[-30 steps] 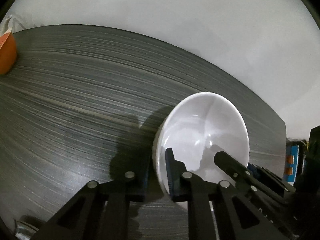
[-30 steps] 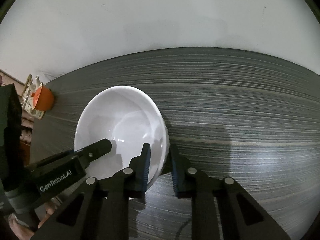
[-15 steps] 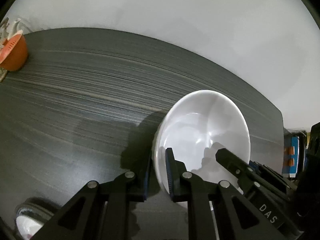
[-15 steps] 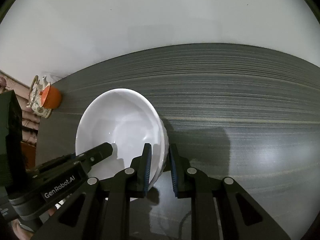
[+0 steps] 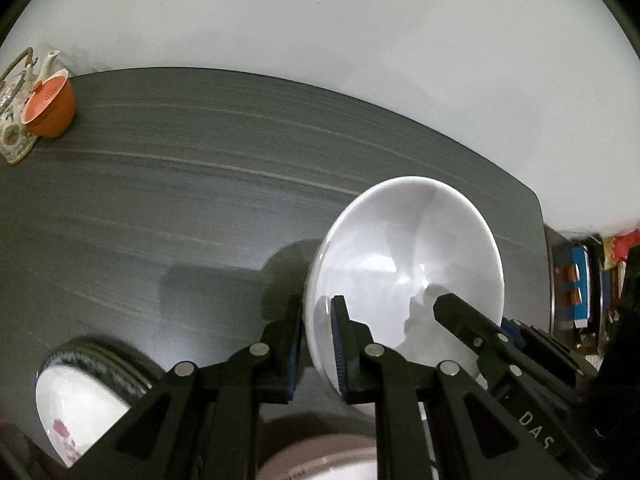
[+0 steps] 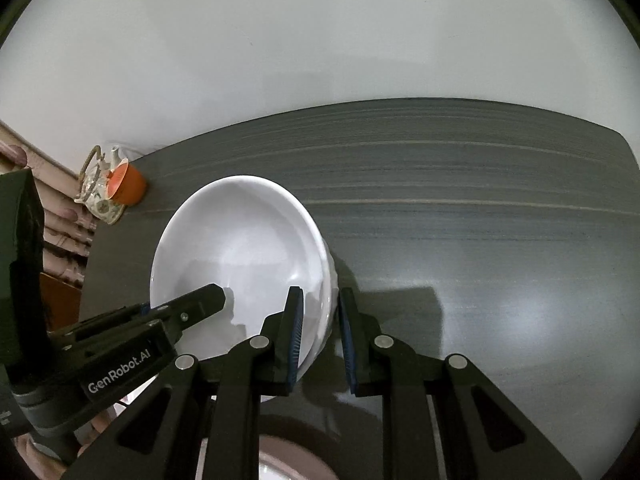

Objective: Organize plates and bowls
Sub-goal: 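Lift the 'Dog' bowl and carry it over the nested bowls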

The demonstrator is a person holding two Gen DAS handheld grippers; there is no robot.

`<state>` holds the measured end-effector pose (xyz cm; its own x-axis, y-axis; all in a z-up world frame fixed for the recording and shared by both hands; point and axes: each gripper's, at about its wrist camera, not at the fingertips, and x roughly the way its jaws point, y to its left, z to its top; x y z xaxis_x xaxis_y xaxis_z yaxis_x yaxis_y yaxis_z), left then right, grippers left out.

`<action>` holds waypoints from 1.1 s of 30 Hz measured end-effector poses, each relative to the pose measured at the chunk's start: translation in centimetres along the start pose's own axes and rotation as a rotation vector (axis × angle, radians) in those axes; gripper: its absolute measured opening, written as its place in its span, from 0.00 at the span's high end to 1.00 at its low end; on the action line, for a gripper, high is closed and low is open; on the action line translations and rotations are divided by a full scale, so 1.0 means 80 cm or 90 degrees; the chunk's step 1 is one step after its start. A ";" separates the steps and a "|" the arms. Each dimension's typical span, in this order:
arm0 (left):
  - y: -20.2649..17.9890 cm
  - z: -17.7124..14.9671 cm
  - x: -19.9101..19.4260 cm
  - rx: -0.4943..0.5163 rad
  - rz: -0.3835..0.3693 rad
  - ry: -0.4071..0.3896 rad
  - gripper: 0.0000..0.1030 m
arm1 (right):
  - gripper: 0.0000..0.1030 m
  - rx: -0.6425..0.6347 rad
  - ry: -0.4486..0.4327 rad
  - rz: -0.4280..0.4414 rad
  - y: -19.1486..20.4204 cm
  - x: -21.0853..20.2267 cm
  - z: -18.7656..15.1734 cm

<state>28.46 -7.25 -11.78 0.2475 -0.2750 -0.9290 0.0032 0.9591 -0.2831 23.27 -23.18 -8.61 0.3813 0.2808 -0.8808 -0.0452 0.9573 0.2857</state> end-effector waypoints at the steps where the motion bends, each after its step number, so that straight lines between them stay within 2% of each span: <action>1: 0.002 -0.005 -0.006 0.002 -0.002 0.000 0.86 | 0.83 -0.001 -0.003 -0.003 0.001 -0.007 -0.006; 24: -0.016 -0.116 -0.077 0.032 -0.019 0.002 0.86 | 0.83 0.014 -0.022 -0.008 0.028 -0.097 -0.125; 33: 0.013 -0.165 -0.117 0.034 -0.025 -0.010 0.86 | 0.83 0.025 -0.032 -0.004 0.046 -0.112 -0.160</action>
<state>13.40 -4.58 -6.52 0.2616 -0.3117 -0.9134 0.0646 0.9499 -0.3057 7.88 -21.30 -4.52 0.4279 0.2696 -0.8627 -0.0070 0.9555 0.2951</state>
